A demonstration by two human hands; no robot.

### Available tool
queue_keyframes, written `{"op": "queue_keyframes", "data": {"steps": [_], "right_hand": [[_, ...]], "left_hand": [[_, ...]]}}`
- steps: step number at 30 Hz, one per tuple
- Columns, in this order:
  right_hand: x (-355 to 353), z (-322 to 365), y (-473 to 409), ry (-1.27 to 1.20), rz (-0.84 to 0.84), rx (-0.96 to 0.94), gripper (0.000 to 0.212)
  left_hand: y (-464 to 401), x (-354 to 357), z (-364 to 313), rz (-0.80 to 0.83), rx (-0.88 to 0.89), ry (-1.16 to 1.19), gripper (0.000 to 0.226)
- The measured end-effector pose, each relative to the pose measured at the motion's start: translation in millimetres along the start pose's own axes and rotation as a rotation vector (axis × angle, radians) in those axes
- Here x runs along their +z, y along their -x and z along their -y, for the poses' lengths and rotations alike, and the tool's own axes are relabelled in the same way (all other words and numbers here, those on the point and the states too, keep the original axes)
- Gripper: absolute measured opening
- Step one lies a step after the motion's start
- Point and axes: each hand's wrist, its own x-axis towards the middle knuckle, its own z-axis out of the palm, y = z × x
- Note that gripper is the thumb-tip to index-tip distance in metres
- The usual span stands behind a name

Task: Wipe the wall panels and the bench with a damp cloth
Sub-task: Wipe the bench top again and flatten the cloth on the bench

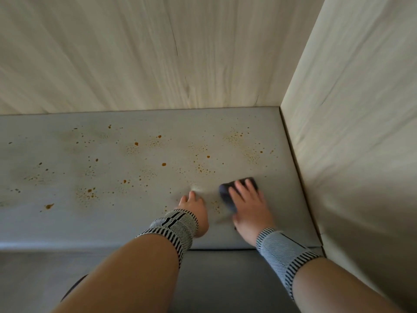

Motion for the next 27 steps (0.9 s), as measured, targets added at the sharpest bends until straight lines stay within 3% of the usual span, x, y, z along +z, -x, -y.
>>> {"op": "queue_keyframes", "data": {"steps": [3, 5, 7, 9, 12, 14, 17, 19, 21, 24, 25, 27], "right_hand": [[-3.4, -25.1, -0.3, -0.090, -0.109, 0.388, 0.068], [-5.2, -11.9, -4.6, -0.197, -0.132, 0.523, 0.065], [-4.2, 11.8, -4.9, -0.237, -0.133, 0.443, 0.064], [0.2, 25.9, 1.6, -0.166, -0.096, 0.210, 0.062], [6.3, 4.9, 11.5, -0.051, -0.042, -0.004, 0.062], [6.7, -22.7, 13.4, -0.048, -0.100, 0.123, 0.061], [1.4, -37.6, 11.3, -0.191, -0.206, 0.541, 0.059], [-1.8, -16.6, 6.3, -0.265, -0.219, 0.633, 0.060], [0.8, 9.8, 6.6, -0.238, -0.201, 0.478, 0.063], [8.5, 24.8, 19.9, -0.110, -0.077, 0.042, 0.067], [8.3, 15.7, 21.3, -0.077, -0.061, -0.023, 0.066], [7.4, -12.4, 20.6, -0.073, -0.089, 0.051, 0.064]], "left_hand": [[-0.6, 0.6, 1.7, 0.014, 0.010, -0.002, 0.073], [0.7, 1.3, 2.4, 0.012, 0.021, 0.017, 0.073], [1.4, 2.8, 3.3, -0.010, 0.029, 0.032, 0.074], [1.9, 4.4, 4.3, -0.032, 0.037, 0.044, 0.076], [4.7, 5.0, 6.5, -0.046, 0.059, 0.062, 0.076], [7.0, 4.8, 7.7, -0.044, 0.073, 0.065, 0.075], [8.0, 5.6, 7.8, -0.048, 0.077, 0.057, 0.077], [8.8, 5.7, 6.4, -0.040, 0.069, 0.057, 0.078], [9.7, 5.1, 4.9, -0.036, 0.064, 0.060, 0.080], [11.7, 2.9, 6.1, -0.030, 0.069, 0.054, 0.082], [11.5, 2.1, 7.6, -0.026, 0.076, 0.056, 0.082], [11.1, 1.2, 10.6, -0.015, 0.089, 0.061, 0.080]]}}
